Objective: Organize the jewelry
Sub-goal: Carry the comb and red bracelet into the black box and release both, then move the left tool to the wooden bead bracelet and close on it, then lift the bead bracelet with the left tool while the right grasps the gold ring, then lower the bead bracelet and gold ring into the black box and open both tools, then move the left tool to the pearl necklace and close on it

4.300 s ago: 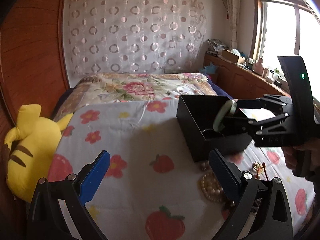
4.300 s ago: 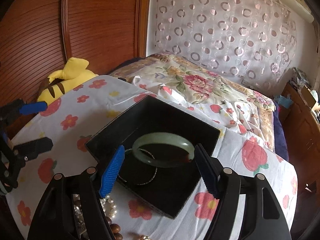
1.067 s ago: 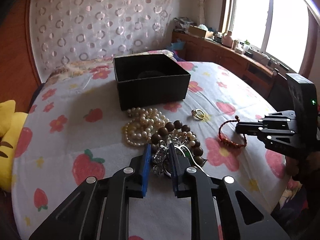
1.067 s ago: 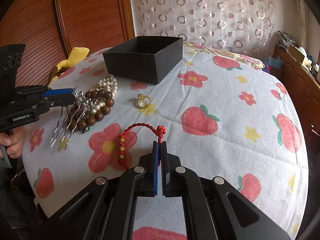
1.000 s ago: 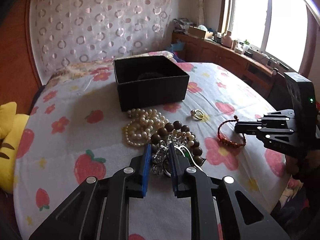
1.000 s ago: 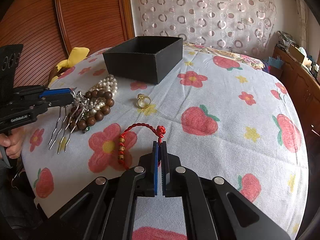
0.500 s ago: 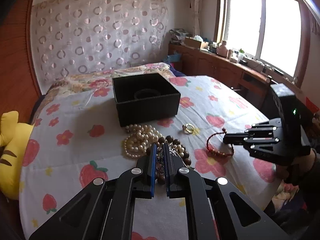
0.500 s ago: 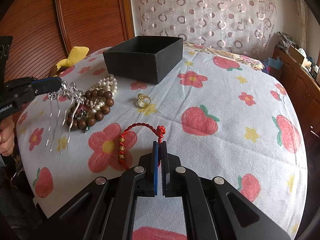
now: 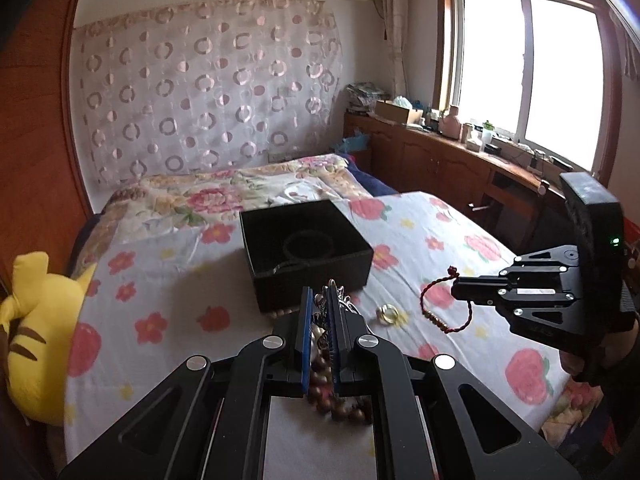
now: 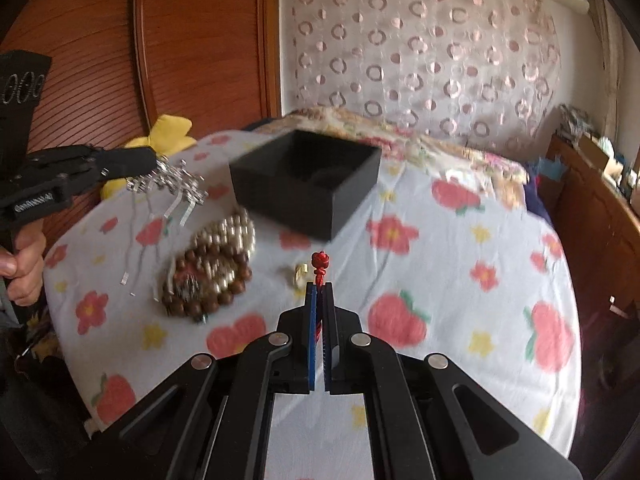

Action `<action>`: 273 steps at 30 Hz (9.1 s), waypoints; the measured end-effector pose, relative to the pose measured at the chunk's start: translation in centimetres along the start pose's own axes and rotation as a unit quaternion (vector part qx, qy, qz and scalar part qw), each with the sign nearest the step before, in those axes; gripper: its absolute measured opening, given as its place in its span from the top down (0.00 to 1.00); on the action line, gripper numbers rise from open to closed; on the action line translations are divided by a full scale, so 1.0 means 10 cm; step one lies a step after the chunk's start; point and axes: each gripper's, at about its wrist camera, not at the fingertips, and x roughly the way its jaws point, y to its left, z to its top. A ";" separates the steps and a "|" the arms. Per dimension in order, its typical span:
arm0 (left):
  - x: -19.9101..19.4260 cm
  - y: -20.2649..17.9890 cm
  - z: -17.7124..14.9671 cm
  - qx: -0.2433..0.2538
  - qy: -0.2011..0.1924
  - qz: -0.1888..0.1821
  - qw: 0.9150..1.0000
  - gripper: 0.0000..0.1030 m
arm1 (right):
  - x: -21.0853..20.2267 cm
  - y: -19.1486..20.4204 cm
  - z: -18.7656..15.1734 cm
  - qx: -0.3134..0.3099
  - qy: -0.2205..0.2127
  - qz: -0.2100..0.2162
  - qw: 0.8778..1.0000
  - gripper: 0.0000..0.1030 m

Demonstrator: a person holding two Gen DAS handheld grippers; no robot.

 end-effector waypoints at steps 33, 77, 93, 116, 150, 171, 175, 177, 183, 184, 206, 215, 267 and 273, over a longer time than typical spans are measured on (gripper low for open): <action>1.05 0.47 0.61 -0.050 0.029 0.047 0.997 0.94 | 0.66 -0.24 1.04 0.012 -0.004 0.000 1.000 0.97; 0.12 0.54 -0.27 -0.035 -0.004 0.055 0.998 0.07 | 0.33 0.07 0.19 0.032 0.008 0.015 0.999 0.54; 0.21 0.34 -0.60 -0.037 0.070 -0.020 0.997 0.25 | 0.27 0.16 -0.47 0.050 0.042 0.004 0.998 0.45; 0.68 0.03 -0.59 0.013 0.149 -0.013 0.989 0.88 | 0.20 0.13 -0.47 0.061 0.016 -0.001 0.998 0.45; -0.46 0.35 -0.26 -0.056 -0.021 -0.022 0.998 0.88 | 0.72 0.16 0.01 -0.032 0.089 -0.010 0.996 0.52; -0.43 0.53 -0.25 -0.060 -0.024 -0.020 0.998 0.88 | 0.72 0.11 0.11 -0.025 0.090 0.029 0.995 0.79; -0.39 0.53 -0.11 -0.050 -0.028 -0.015 0.998 0.88 | 0.58 0.10 0.23 -0.031 0.069 0.027 0.997 0.79; -0.36 0.52 -0.03 -0.044 -0.031 -0.013 0.998 0.88 | 0.53 0.09 0.31 -0.032 0.058 0.023 0.998 0.79; -0.26 0.45 0.28 -0.024 -0.042 -0.003 0.999 0.88 | 0.47 0.00 0.60 -0.030 0.033 0.014 0.999 0.79; -0.24 0.44 0.33 -0.021 -0.043 -0.003 0.999 0.88 | 0.47 -0.01 0.63 -0.030 0.031 0.012 0.999 0.79; 0.44 0.37 0.78 -0.002 -0.010 0.020 1.000 0.88 | 0.99 -0.20 1.01 0.003 0.047 0.010 0.999 0.79; 0.72 0.35 0.86 -0.008 0.008 0.026 1.000 0.88 | 1.04 -0.30 0.97 0.022 0.046 0.017 0.999 0.78; 0.70 0.67 -0.42 -0.028 0.131 -0.004 0.991 0.73 | 0.29 0.47 -0.16 0.013 0.038 0.057 0.998 0.62; 0.75 0.57 -0.44 -0.023 0.139 -0.016 0.990 0.79 | 0.31 0.46 -0.29 0.019 0.044 0.048 0.998 0.62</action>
